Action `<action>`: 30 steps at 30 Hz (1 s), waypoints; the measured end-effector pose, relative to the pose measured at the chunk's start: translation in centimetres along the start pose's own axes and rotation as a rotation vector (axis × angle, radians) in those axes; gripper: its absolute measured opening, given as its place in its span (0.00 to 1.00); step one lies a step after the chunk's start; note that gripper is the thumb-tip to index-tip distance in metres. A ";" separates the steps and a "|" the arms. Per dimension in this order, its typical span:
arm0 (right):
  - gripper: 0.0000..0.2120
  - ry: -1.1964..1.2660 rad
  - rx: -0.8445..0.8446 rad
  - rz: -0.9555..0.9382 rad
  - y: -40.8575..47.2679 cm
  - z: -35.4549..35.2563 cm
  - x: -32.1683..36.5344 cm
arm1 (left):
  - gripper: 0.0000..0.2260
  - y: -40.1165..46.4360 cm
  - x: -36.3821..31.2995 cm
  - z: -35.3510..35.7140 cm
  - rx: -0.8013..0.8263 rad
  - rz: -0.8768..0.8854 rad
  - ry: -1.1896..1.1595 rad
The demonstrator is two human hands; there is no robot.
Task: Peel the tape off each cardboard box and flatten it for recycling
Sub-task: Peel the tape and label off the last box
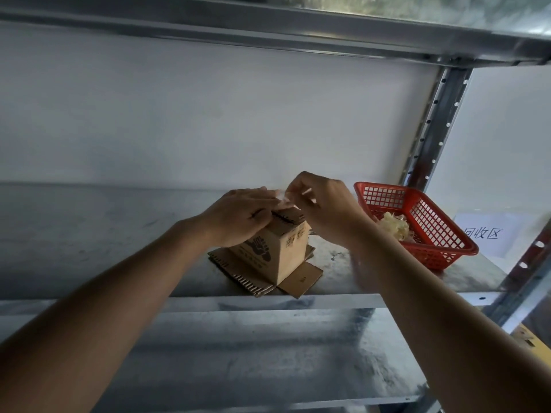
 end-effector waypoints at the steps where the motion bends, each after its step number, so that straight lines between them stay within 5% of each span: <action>1: 0.05 0.080 -0.021 0.089 0.1 0.0 -1.1 | 0.26 0.1 0.2 -0.2 -0.013 0.015 -0.037; 6: 0.05 0.382 -0.081 0.290 -0.4 0.6 -3.8 | 0.21 0.5 1.8 -0.4 0.054 0.004 -0.082; 10: 0.03 0.616 -0.129 0.408 -0.7 1.5 -4.8 | 0.26 0.7 3.9 -2.0 0.083 -0.220 0.052; 14: 0.06 0.945 -0.075 0.461 -1.0 3.8 -3.9 | 0.07 0.9 2.3 -4.8 0.018 -0.303 0.158; 23: 0.06 1.160 -0.123 0.426 -0.4 4.4 -3.3 | 0.14 -1.1 2.3 -2.9 -0.020 -0.355 0.032; 27: 0.08 1.102 -0.136 0.314 0.3 3.5 -2.9 | 0.21 -1.5 2.1 -1.7 0.063 -0.317 0.070; 30: 0.13 0.712 -0.093 0.207 1.0 2.7 -2.1 | 0.23 -1.7 2.2 -1.7 0.075 -0.294 0.020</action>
Point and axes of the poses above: each hand's wrist, its own y-axis towards the middle knuckle, its own z-axis out of the palm, x = y × z, the point moved 10 cm from there along y, towards the middle knuckle, and after that the axes turned 5 degrees about y, right-handed, at the moved point
